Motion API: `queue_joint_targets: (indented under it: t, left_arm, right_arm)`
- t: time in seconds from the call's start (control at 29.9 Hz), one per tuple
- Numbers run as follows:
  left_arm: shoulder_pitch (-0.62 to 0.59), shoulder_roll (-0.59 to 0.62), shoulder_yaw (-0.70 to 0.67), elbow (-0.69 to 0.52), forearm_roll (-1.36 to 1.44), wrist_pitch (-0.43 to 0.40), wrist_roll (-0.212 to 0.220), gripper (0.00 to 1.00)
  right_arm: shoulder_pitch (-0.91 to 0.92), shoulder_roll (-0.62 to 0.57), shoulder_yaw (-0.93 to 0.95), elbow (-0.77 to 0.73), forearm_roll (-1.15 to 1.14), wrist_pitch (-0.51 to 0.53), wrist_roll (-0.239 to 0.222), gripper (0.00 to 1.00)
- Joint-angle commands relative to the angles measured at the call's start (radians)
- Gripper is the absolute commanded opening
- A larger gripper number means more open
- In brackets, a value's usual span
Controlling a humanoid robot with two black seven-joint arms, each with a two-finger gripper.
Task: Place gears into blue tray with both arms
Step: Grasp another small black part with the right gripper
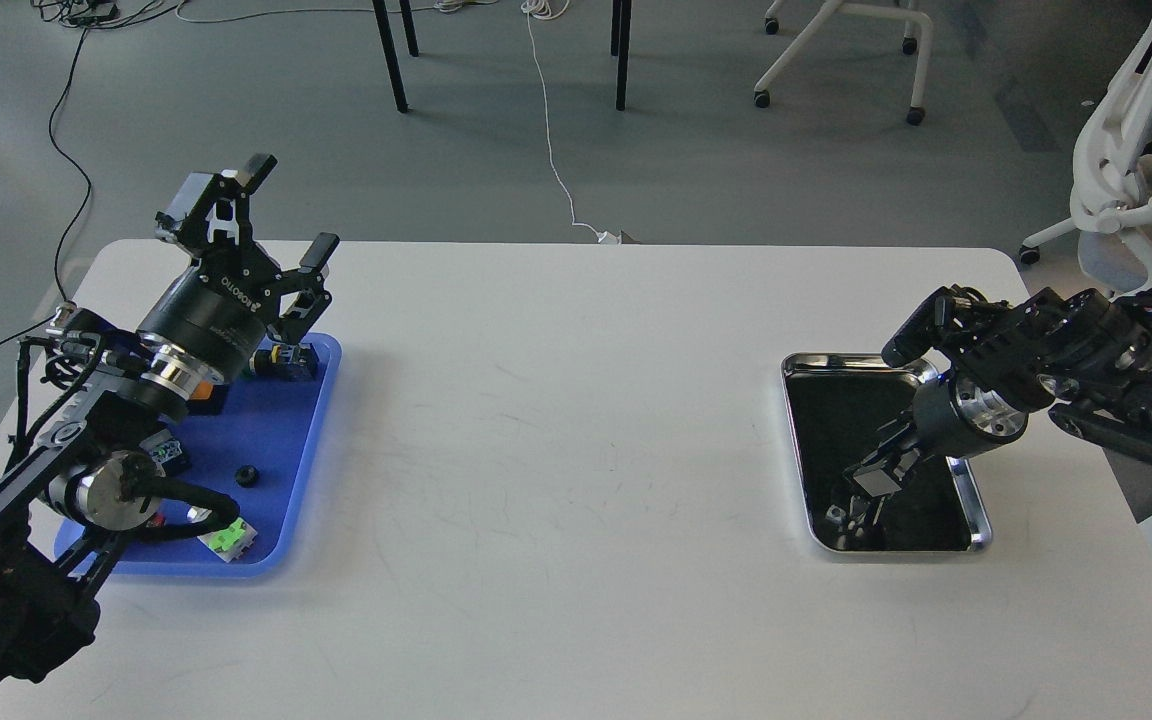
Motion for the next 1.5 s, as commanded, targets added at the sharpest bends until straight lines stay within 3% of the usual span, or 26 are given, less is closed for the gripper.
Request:
queue_joint_targets:
  t: [0.0,0.17,0.4,0.63,0.94,1.47]
  left_arm:
    - [0.0,0.0,0.001,0.0,0.0,0.0,0.0,0.98]
    - [0.0,0.0,0.001,0.0,0.0,0.0,0.0,0.98]
    - [0.0,0.0,0.001,-0.001,0.0,-0.001,0.0,0.98]
    - [0.0,0.0,0.001,-0.001,0.0,-0.001,0.0,0.98]
    - [0.0,-0.001,0.001,0.0,0.0,-0.001,0.0,0.98]
    - [-0.002,0.0,-0.001,-0.001,0.0,-0.001,0.006,0.98]
  right_arm:
    - [-0.005,0.002,0.0,-0.003,0.0,0.0,0.0,0.65]
    - [-0.005,0.0,-0.001,-0.003,0.0,0.001,0.0,0.63]
    - [-0.005,-0.001,-0.001,-0.003,0.0,0.003,0.0,0.49]
    - [-0.005,-0.003,-0.005,-0.003,0.0,0.003,0.0,0.44]
    - [-0.005,-0.007,-0.005,-0.001,0.0,0.005,0.0,0.23]
    - [0.009,-0.021,0.005,0.008,0.008,0.003,0.0,0.2]
